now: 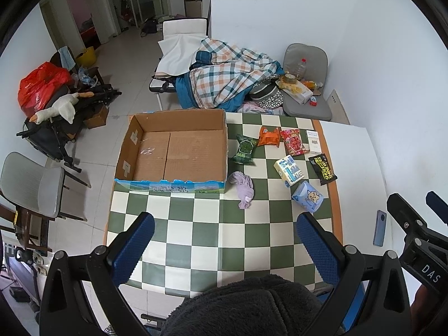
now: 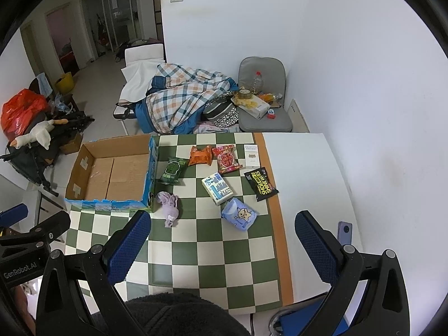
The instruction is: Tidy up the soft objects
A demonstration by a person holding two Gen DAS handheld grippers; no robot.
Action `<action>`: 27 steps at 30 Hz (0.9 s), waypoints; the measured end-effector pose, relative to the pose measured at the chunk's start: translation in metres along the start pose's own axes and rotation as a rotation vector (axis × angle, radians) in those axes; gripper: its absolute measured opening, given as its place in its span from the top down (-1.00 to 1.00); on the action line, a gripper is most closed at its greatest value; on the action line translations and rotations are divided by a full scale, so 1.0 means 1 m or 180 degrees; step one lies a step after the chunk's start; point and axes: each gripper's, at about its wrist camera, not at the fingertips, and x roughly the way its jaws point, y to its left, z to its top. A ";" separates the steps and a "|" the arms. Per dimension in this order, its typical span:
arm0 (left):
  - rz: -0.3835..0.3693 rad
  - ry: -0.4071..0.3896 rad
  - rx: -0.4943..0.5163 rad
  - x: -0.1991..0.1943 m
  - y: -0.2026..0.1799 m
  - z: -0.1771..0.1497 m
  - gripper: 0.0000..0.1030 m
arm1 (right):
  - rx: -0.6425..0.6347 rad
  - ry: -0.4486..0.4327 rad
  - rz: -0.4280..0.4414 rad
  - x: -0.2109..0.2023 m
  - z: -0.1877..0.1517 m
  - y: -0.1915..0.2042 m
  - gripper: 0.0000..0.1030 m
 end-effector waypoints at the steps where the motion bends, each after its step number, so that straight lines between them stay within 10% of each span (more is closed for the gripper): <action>1: -0.0004 0.0001 -0.0002 0.000 0.000 0.000 -1.00 | -0.0002 -0.0007 -0.0003 0.000 0.000 0.000 -1.00; 27: -0.0056 -0.0019 -0.0002 -0.001 0.003 0.013 -1.00 | -0.0001 -0.0035 -0.0022 -0.003 0.003 -0.001 -1.00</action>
